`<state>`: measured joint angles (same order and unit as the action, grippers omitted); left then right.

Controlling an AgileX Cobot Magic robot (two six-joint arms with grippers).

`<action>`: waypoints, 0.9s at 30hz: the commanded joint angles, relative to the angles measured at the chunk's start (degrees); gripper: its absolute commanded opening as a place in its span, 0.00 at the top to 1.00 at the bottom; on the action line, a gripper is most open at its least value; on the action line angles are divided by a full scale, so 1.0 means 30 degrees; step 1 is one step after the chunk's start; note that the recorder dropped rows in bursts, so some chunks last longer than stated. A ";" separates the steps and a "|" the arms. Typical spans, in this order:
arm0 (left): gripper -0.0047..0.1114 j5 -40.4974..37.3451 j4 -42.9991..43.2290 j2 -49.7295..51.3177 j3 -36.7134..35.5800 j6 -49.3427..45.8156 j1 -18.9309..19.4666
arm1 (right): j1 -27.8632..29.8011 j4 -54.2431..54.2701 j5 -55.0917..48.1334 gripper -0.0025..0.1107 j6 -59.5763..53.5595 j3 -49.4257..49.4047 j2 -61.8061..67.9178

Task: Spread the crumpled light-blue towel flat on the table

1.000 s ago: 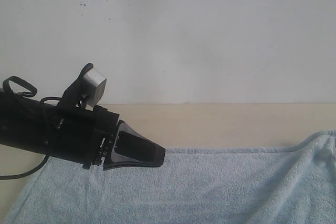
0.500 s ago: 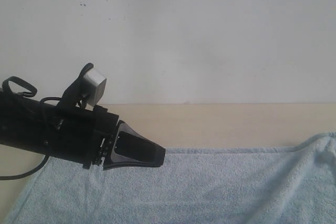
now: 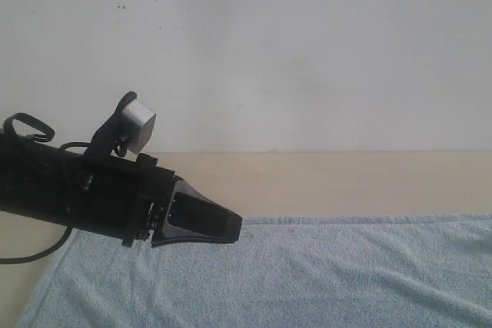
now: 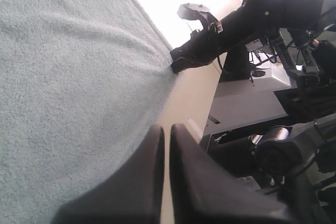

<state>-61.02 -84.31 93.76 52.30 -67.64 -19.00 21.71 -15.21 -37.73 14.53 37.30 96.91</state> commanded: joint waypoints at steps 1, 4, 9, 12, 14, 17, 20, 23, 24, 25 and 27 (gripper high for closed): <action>0.92 0.0789 0.0135 -0.0090 0.0084 -0.0685 -0.0048 | 0.0130 0.0966 0.1215 0.98 0.0163 0.0270 -0.1961; 0.92 0.1327 0.0666 -0.0090 0.0084 -0.0729 -0.0048 | 0.0079 0.5070 0.2076 0.98 -0.2161 -0.0035 -0.3212; 0.92 0.5447 0.3935 -0.0821 -0.0294 0.1706 -0.0048 | -0.2390 1.4051 0.3406 0.98 -1.0762 -0.0998 -0.4269; 0.92 1.0435 0.6942 -0.2930 -0.1821 0.4148 -0.0048 | -0.5047 1.6312 0.4491 0.98 -1.3859 -0.0998 -0.5575; 0.92 1.3356 0.8800 -0.4983 -0.3150 0.5309 -0.0048 | -0.6740 1.6182 0.5867 0.98 -1.4289 -0.0998 -0.6830; 0.92 1.6292 1.1780 -0.9098 -0.5396 0.5613 -0.0048 | -0.9000 1.5951 0.8991 0.98 -1.6098 -0.1599 -0.9104; 0.92 1.7675 1.2923 -1.3251 -0.7469 0.5613 -0.0012 | -1.0539 1.5951 1.2323 0.98 -1.6061 -0.2837 -1.1468; 0.92 1.9197 1.2923 -1.7485 -0.9835 0.6801 -0.0011 | -1.1472 1.5951 1.2998 0.98 -1.4938 -0.3808 -1.3977; 0.92 1.9938 1.2923 -1.8609 -1.0472 0.7269 -0.0011 | -1.1643 1.5951 1.2998 0.98 -1.4735 -0.4041 -1.4876; 0.92 2.0646 1.2923 -1.9726 -1.1117 0.7753 -0.0011 | -1.1801 1.5951 1.2833 0.98 -1.4581 -0.4248 -1.5630; 0.92 2.2469 1.2827 -2.2473 -1.2653 0.8617 -0.0011 | -1.1846 1.5951 1.2577 0.98 -1.4487 -0.4634 -1.7712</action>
<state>-0.76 -45.81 35.32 19.53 -45.69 -19.00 -13.20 32.40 -0.52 -29.79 24.98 50.71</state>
